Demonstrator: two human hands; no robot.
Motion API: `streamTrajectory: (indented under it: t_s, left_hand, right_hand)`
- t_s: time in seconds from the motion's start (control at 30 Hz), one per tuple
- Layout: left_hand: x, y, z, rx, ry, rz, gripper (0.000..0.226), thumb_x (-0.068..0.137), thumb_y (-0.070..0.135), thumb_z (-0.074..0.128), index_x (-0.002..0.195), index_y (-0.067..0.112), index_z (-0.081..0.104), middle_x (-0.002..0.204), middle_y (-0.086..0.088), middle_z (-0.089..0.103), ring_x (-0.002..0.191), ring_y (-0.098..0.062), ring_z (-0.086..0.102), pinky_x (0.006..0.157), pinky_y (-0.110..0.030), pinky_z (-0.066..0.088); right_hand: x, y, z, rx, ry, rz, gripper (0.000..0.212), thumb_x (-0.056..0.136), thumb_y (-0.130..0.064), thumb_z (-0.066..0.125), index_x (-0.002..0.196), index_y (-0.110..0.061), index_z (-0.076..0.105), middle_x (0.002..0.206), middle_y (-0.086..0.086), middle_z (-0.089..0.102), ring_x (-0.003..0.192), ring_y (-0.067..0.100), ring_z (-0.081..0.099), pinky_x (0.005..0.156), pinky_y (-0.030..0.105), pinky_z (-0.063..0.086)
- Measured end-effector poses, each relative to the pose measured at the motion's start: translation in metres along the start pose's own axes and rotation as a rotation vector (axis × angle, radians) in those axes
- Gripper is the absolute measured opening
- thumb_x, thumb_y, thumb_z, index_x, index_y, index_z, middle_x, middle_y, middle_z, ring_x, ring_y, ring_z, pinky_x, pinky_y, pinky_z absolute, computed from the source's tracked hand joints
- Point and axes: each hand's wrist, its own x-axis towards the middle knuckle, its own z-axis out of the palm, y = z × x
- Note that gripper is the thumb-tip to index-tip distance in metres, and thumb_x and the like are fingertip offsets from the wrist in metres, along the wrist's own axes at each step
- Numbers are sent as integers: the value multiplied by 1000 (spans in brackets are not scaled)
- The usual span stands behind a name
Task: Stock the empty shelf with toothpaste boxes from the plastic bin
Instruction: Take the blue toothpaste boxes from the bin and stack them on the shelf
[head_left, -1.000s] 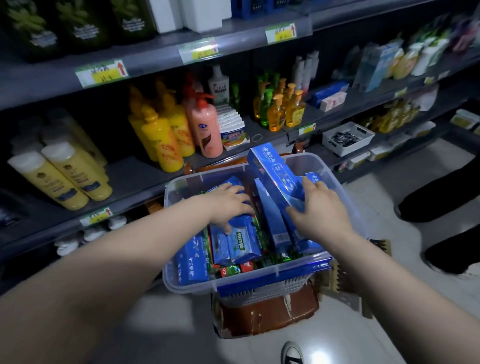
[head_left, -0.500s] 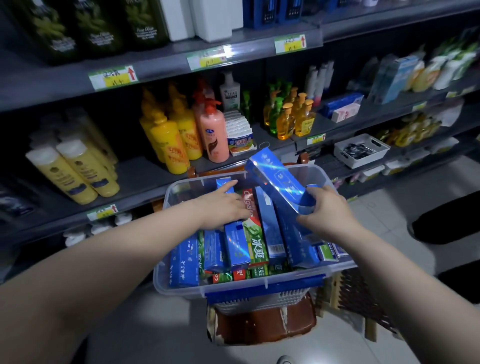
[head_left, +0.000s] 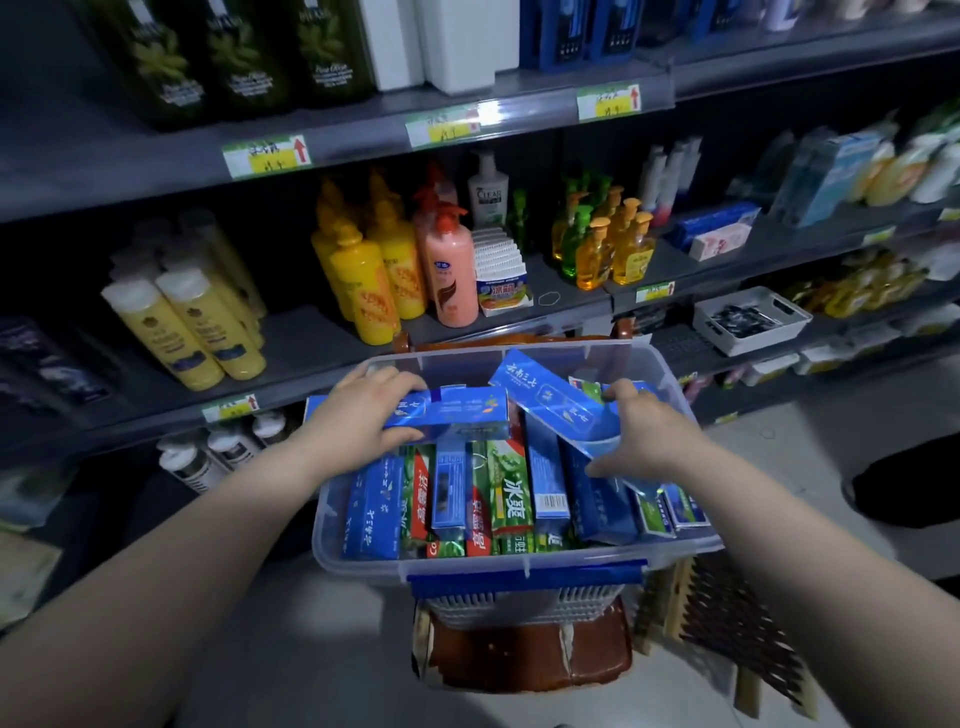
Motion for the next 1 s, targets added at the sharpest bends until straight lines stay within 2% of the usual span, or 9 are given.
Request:
streamTrajectory:
  t_s: [0.1,0.23,0.33,0.47,0.6,0.7,0.8,0.9,1.0]
  left_hand:
    - [-12,6,4,-37,33,-65,50,81,38,71,124,19,52,118,-3,58,109,-25,54,94,-36,39]
    - [-32,17,-2,-87,78,-199,47,82,36,70,122,20,51,114,0,61,104,-22,57,85,-34,42]
    - [-57,23,-11,-197,147,-370,45,84,34,69,122,22,49,115,2,61,103,-20,57,84,-36,46]
    - [-102,29,-30,-356,269,-589,40,83,29,69,118,22,51,105,4,63,93,-17,60,80,-34,47]
    - [-158,32,-49,-461,430,-807,34,81,24,72,109,27,53,92,14,59,86,-8,55,75,-22,36]
    - [-206,33,-59,-509,519,-902,32,79,25,73,104,31,54,92,16,63,84,-5,59,73,-20,38]
    - [-260,35,-70,-462,559,-992,29,80,27,72,101,33,53,88,18,61,81,-5,57,66,-11,37]
    - [-323,39,-84,-331,582,-1075,30,80,30,71,105,31,53,91,16,62,89,-13,58,76,-26,41]
    - [-395,47,-99,-67,567,-1142,40,79,35,71,115,25,56,108,5,65,103,-22,58,92,-36,38]
  right_hand:
    - [1,-1,-2,-24,-44,-36,95,68,-51,78,144,-24,27,144,5,37,114,25,54,89,35,48]
    - [7,-4,-4,101,-58,-78,54,84,-48,63,126,-20,45,114,-1,55,91,18,58,76,32,50]
    - [10,-14,-12,210,-74,-103,46,86,-38,65,121,-14,49,111,2,56,91,20,57,75,31,47]
    - [10,-46,-27,469,-50,-219,29,79,-31,75,99,-19,57,98,3,63,89,22,61,82,39,48]
    - [-5,-102,-29,753,-132,-377,21,79,-13,75,89,-11,56,85,5,66,68,14,59,62,28,44]
    - [-29,-146,-15,871,-192,-455,19,80,-6,72,87,-10,55,79,4,63,62,14,57,51,20,45]
    - [-57,-187,7,877,-214,-565,21,79,-6,73,78,-14,54,73,1,61,58,10,57,52,17,45]
    - [-92,-230,29,847,-286,-661,21,78,-8,75,85,-12,56,77,2,63,63,14,60,59,25,48]
    - [-139,-278,53,820,-354,-766,23,77,-5,75,88,-11,57,75,-1,62,59,8,59,56,20,47]
